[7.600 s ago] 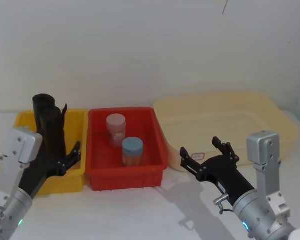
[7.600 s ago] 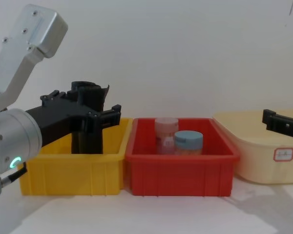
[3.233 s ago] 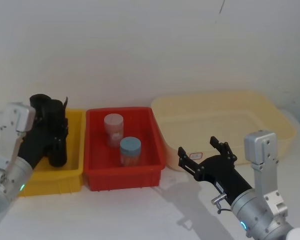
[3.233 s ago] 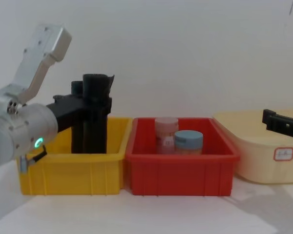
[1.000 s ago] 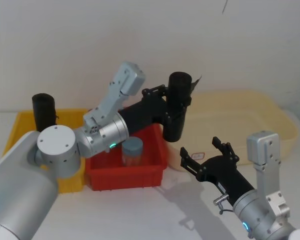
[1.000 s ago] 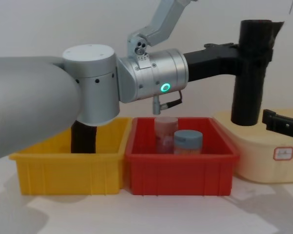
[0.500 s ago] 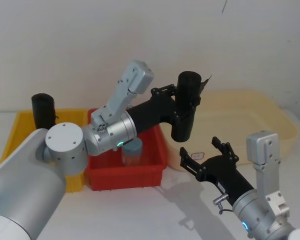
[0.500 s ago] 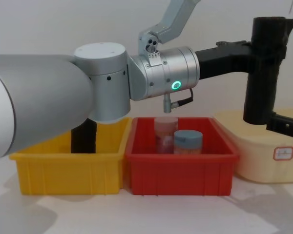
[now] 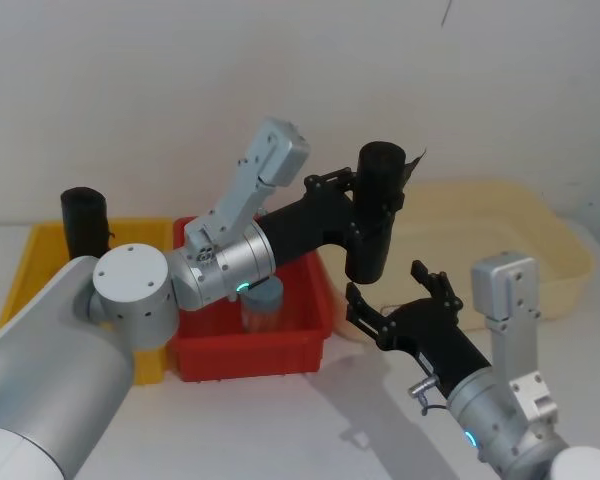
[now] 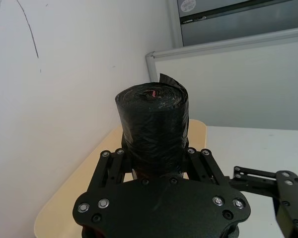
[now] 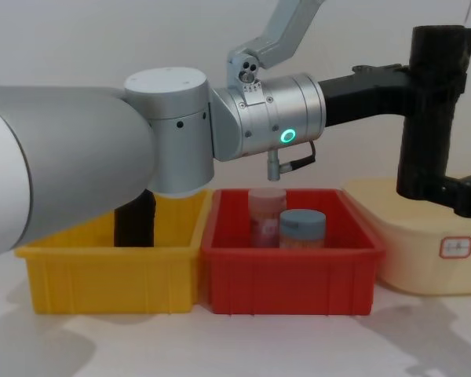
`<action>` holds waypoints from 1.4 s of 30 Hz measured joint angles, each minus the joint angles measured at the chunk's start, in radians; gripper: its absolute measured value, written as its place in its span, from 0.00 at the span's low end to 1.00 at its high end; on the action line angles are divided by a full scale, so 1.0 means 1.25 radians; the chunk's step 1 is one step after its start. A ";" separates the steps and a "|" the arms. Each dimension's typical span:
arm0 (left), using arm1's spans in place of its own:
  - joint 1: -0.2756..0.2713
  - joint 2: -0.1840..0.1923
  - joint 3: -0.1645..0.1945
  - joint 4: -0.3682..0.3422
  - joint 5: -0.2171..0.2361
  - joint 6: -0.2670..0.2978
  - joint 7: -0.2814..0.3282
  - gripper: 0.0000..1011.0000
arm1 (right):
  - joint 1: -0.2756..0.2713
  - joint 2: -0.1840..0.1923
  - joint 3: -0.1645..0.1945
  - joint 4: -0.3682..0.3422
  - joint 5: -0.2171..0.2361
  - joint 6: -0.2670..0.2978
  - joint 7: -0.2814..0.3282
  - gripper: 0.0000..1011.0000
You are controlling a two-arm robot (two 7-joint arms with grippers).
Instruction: Pick up the garbage bag with the one hand and transfer it to the other hand.
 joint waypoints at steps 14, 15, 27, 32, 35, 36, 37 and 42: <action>-0.001 -0.002 0.001 0.002 -0.002 0.000 -0.001 0.47 | 0.064 -0.041 -0.010 0.070 -0.038 -0.007 -0.024 0.99; -0.001 -0.002 0.001 0.002 -0.002 0.000 -0.002 0.47 | 0.067 -0.043 -0.010 0.074 -0.039 -0.007 -0.025 0.99; -0.002 -0.003 0.001 0.003 -0.002 0.000 -0.002 0.47 | 0.127 -0.076 -0.010 0.152 -0.050 -0.008 -0.028 0.99; -0.002 -0.003 0.001 0.003 -0.002 0.000 -0.002 0.47 | 0.155 -0.089 -0.009 0.183 -0.053 -0.004 -0.027 0.99; -0.002 -0.003 0.001 0.003 -0.002 0.000 -0.002 0.47 | 0.170 -0.096 -0.007 0.197 -0.056 0.003 -0.027 0.99; -0.002 -0.003 0.001 0.003 -0.002 0.000 -0.002 0.47 | 0.173 -0.098 -0.007 0.201 -0.056 0.005 -0.027 0.99; -0.002 -0.003 0.001 0.003 -0.002 0.000 -0.002 0.47 | 0.178 -0.100 -0.006 0.207 -0.057 0.007 -0.027 0.98; -0.002 -0.003 0.001 0.003 -0.002 0.000 -0.002 0.47 | 0.193 -0.108 -0.001 0.220 -0.060 0.013 -0.031 0.90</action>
